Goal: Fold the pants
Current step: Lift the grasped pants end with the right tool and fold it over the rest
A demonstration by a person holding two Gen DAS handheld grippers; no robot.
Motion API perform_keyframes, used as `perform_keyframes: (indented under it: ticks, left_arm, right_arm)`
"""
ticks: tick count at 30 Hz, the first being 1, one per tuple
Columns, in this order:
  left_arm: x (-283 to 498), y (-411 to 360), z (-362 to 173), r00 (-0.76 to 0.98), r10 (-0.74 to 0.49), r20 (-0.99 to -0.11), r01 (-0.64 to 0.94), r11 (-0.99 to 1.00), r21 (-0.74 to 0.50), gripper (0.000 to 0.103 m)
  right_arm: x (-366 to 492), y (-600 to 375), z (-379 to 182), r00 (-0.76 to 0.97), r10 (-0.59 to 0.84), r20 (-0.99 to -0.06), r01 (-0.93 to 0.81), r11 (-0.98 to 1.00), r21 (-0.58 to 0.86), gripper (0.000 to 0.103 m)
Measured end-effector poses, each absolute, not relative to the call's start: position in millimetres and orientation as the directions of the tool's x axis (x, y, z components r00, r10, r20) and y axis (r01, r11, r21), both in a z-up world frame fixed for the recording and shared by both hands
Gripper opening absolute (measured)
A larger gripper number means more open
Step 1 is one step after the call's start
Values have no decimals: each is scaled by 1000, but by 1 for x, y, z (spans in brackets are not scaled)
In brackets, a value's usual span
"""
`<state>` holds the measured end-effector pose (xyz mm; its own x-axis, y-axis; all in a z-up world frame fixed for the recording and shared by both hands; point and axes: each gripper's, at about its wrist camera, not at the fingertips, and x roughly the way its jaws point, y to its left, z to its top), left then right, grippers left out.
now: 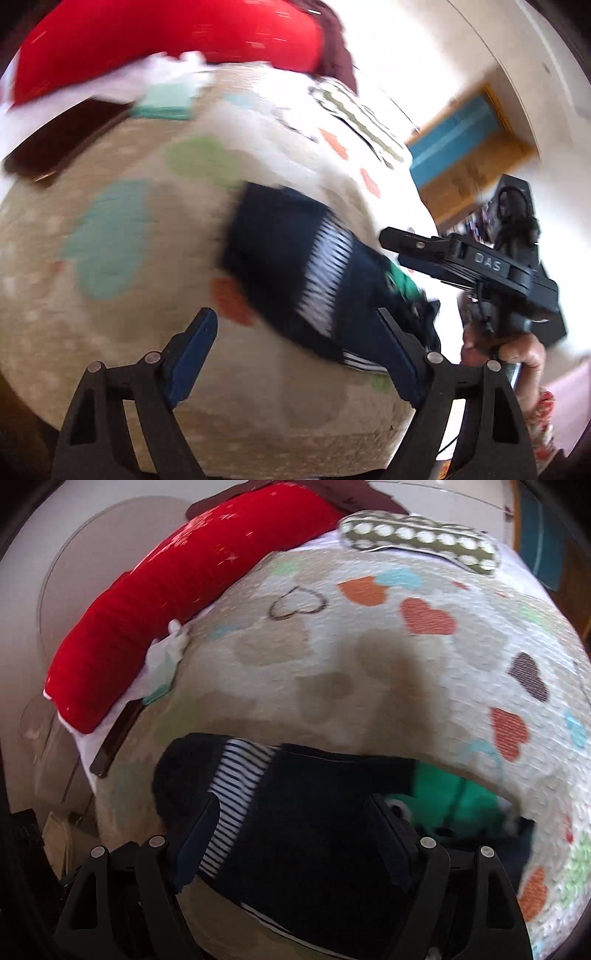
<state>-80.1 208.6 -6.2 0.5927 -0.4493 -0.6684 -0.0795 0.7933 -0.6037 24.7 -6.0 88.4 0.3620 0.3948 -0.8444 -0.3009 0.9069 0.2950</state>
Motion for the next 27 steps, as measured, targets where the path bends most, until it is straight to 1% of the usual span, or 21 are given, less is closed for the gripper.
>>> perform_keyframes:
  ticks: [2, 4, 7, 9, 12, 13, 14, 15, 16, 18, 19, 21, 25, 27]
  left_arm:
    - [-85, 234, -10, 608, -427, -670, -135, 776, -617, 84]
    - [-91, 249, -10, 624, -390, -677, -171, 777, -606, 84]
    - [-99, 267, -11, 637, -360, -681, -214, 767, -605, 84]
    - [-103, 275, -13, 640, -348, -686, -230, 765, -602, 84]
    - [-107, 280, -15, 638, -342, -690, -239, 763, -600, 84]
    - [-110, 278, -14, 637, -345, -689, -237, 763, -601, 84]
    - [-111, 275, -13, 635, -346, -690, -232, 767, -598, 84]
    - [-111, 271, -11, 633, -346, -692, -227, 772, -593, 84]
    - [-110, 267, -11, 631, -347, -694, -223, 776, -590, 84]
    - [-107, 259, -9, 621, -360, -696, -212, 778, -591, 84]
    - [-106, 254, -8, 615, -364, -700, -207, 782, -588, 84]
    - [-106, 243, -5, 605, -360, -710, -196, 797, -571, 84]
    - [-104, 214, 7, 590, -352, -726, -146, 838, -525, 84]
    - [-102, 200, 11, 586, -350, -731, -121, 854, -506, 84]
  right_arm:
    - [41, 35, 81, 311, 392, -866, -359, 892, 275, 84]
    - [50, 78, 72, 285, 345, -894, -423, 882, 206, 84]
    - [45, 124, 58, 239, 334, -912, -513, 841, 174, 84]
    - [38, 152, 46, 231, 292, -928, -569, 814, 115, 84]
    - [33, 180, 23, 265, 175, -948, -622, 782, -29, 84]
    - [33, 184, 18, 275, 168, -947, -633, 772, -47, 78]
    - [34, 184, 18, 282, 178, -943, -633, 773, -44, 68]
    - [36, 180, 22, 297, 175, -939, -619, 783, -50, 42]
    - [39, 175, 25, 308, 175, -935, -602, 797, -49, 33]
    - [44, 155, 37, 294, 242, -925, -575, 818, 31, 28]
    - [44, 144, 43, 306, 265, -915, -559, 828, 53, 27]
    - [41, 124, 54, 334, 303, -893, -530, 844, 88, 27]
    - [32, 65, 81, 380, 419, -825, -461, 859, 224, 27]
    - [27, 45, 94, 410, 452, -792, -424, 864, 273, 27]
